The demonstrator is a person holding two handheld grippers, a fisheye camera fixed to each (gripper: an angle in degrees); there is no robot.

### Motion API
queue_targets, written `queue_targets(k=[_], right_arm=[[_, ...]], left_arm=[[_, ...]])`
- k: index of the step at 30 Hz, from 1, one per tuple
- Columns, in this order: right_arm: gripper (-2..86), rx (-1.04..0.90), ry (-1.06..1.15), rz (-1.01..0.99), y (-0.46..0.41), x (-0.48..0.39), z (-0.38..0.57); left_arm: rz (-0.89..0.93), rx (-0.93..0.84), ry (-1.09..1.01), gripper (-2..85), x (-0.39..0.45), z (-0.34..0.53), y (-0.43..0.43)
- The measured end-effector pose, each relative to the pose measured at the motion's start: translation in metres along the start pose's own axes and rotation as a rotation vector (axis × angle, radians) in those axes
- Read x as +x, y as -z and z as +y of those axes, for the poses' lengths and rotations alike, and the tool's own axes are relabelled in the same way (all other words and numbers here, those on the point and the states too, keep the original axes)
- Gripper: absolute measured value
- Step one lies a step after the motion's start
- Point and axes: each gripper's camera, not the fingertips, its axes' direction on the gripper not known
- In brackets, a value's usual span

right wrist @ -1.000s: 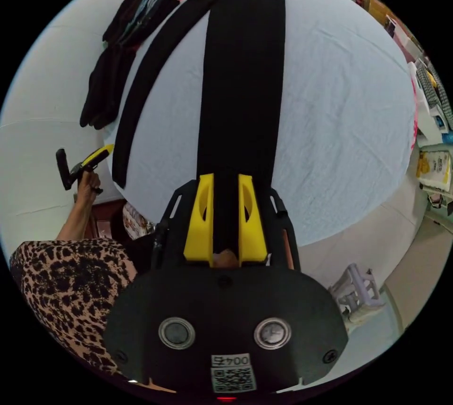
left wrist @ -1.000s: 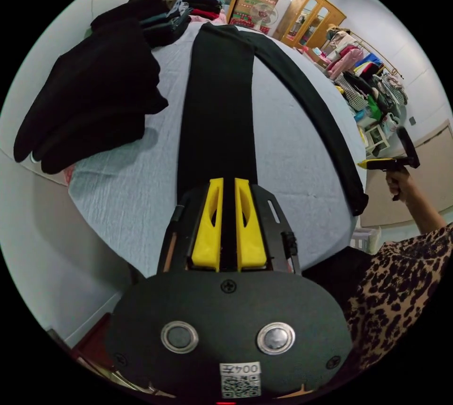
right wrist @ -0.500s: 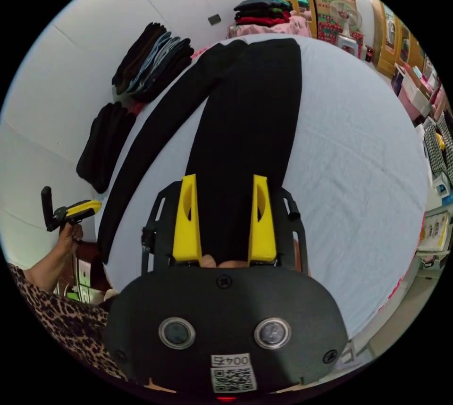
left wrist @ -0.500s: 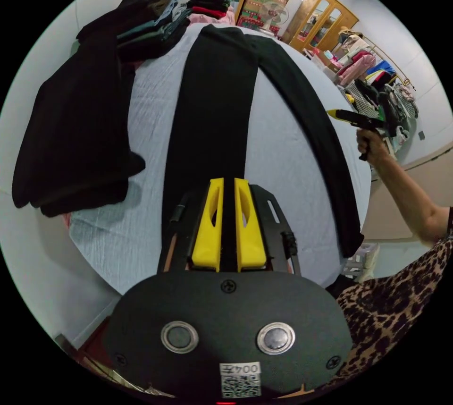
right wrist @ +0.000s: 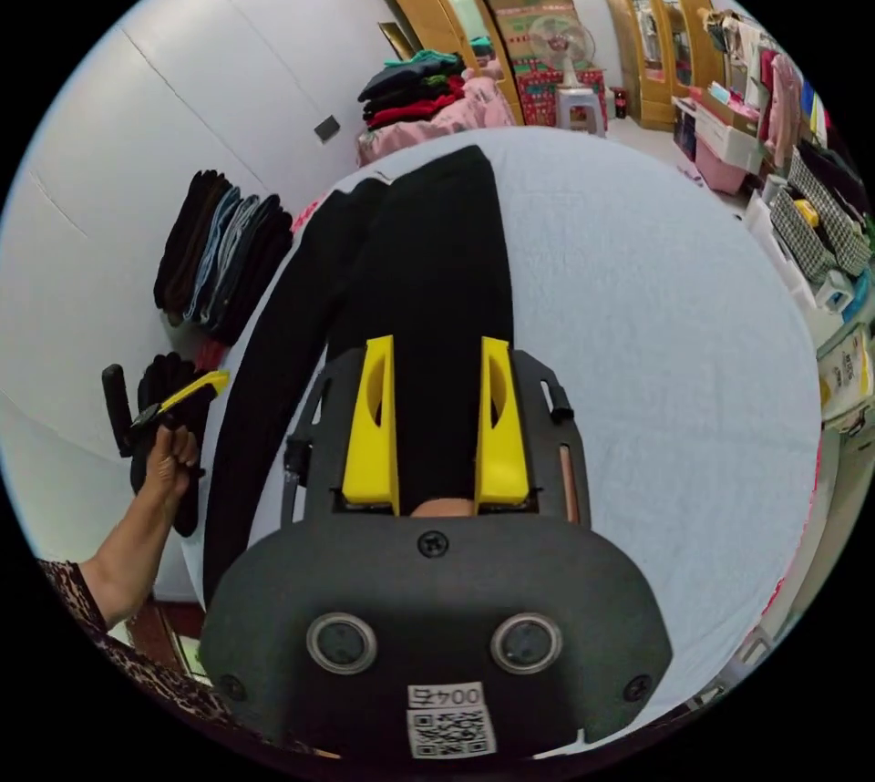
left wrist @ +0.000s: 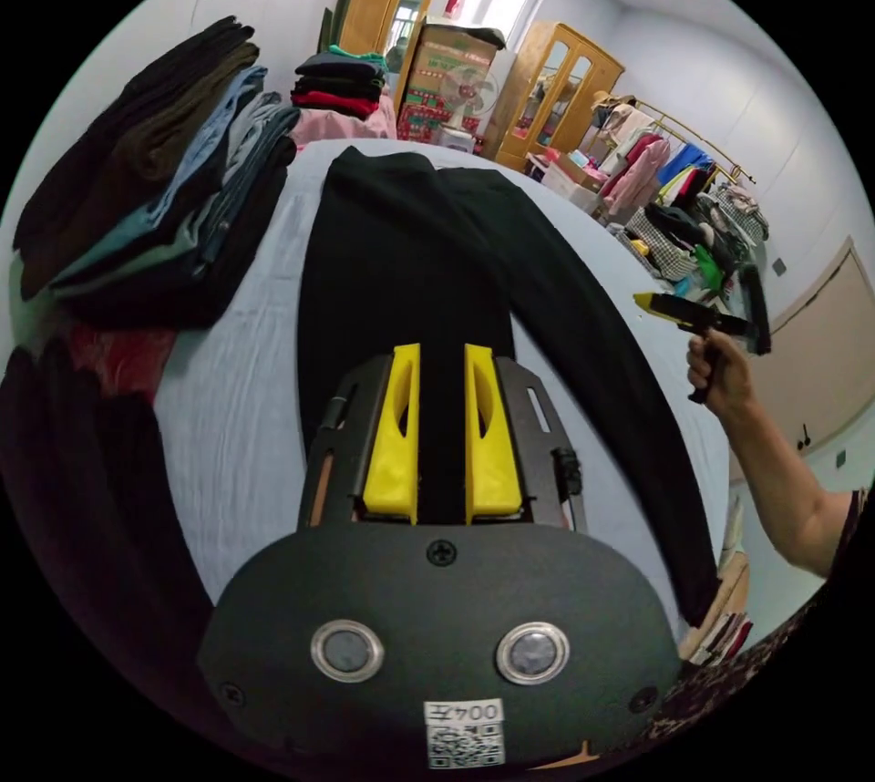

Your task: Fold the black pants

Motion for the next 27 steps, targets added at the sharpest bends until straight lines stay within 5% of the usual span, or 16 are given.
queue_targets(k=[13, 22, 27], right_arm=[[13.1, 0.013, 0.080, 0.226, -0.108, -0.040, -0.048], [13.0, 0.015, 0.068, 0.187, -0.100, -0.046, -0.018], [12.8, -0.002, 0.101, 0.278, -0.106, -0.068, -0.008]], left_arm=[[-0.213, -0.075, -0.104, 5.1, 0.015, -0.011, -0.015], [0.296, -0.031, 0.148, 1.9, -0.081, 0.020, 0.059], [0.068, 0.014, -0.091, 2.1, 0.003, 0.021, 0.116]])
